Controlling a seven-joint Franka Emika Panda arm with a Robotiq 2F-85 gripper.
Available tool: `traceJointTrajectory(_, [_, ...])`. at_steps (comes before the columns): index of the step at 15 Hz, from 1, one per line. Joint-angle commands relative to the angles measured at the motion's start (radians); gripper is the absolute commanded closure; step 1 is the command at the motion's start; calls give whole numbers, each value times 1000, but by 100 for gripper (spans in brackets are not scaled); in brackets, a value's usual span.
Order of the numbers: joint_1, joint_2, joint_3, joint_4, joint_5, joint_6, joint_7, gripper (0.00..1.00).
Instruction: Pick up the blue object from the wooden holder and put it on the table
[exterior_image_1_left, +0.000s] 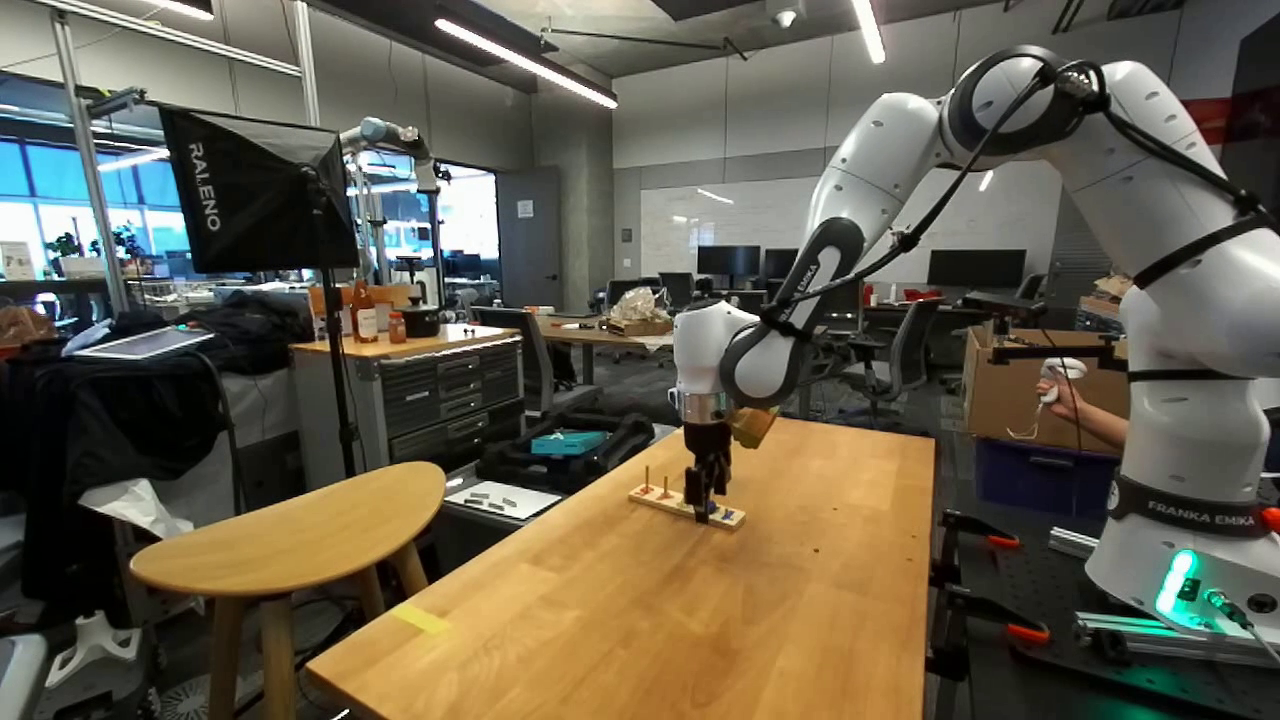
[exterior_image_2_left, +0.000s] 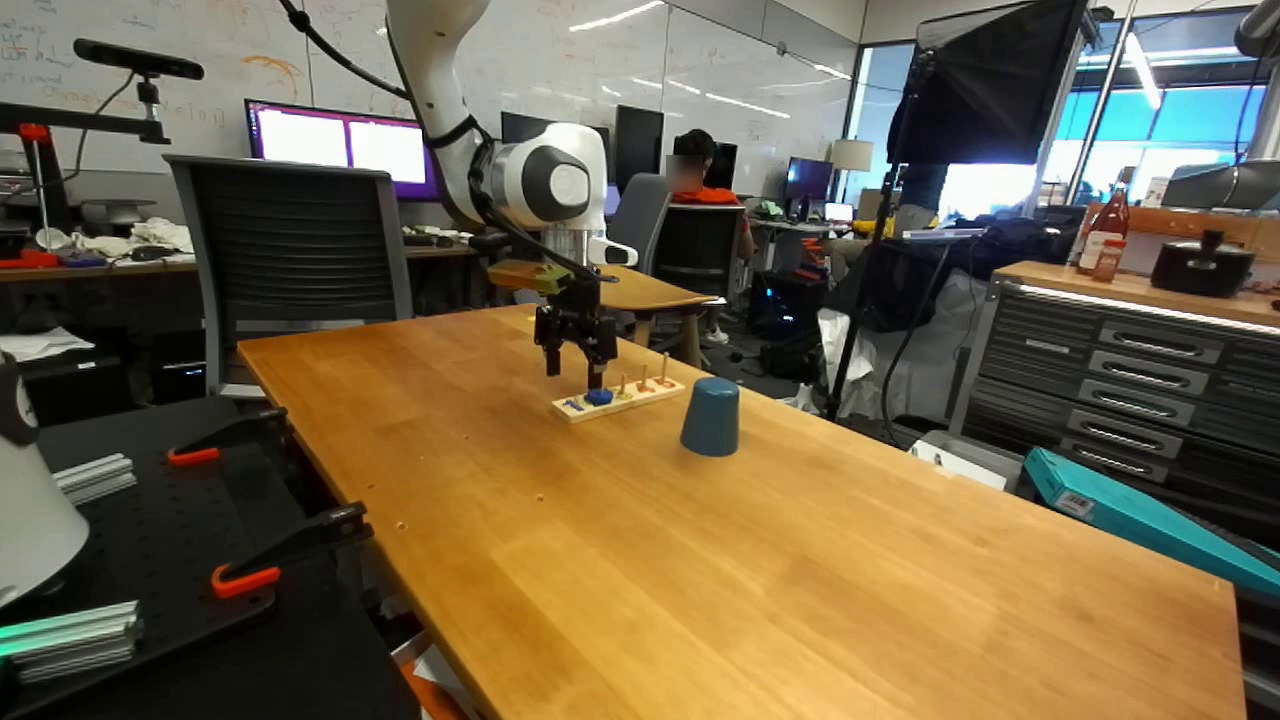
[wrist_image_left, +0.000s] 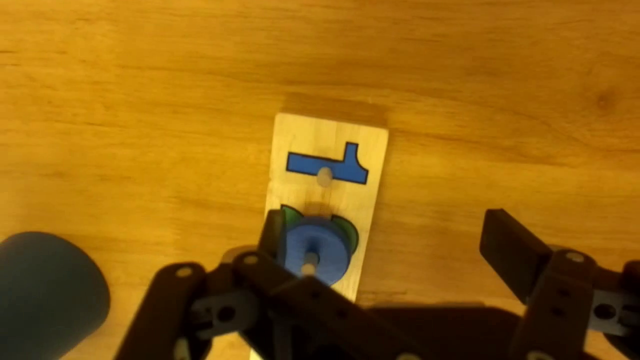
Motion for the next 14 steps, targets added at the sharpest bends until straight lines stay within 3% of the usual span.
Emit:
traceJointTrajectory(1, [18, -29, -22, 4, -7, -14, 22, 0])
traceJointTrajectory(12, [-28, 54, -19, 80, 25, -7, -5, 0])
traceJointTrajectory(13, [-27, 58, -20, 83, 23, -5, -5, 25])
traceJointTrajectory(14, [-26, 63, -20, 86, 23, -4, -5, 26])
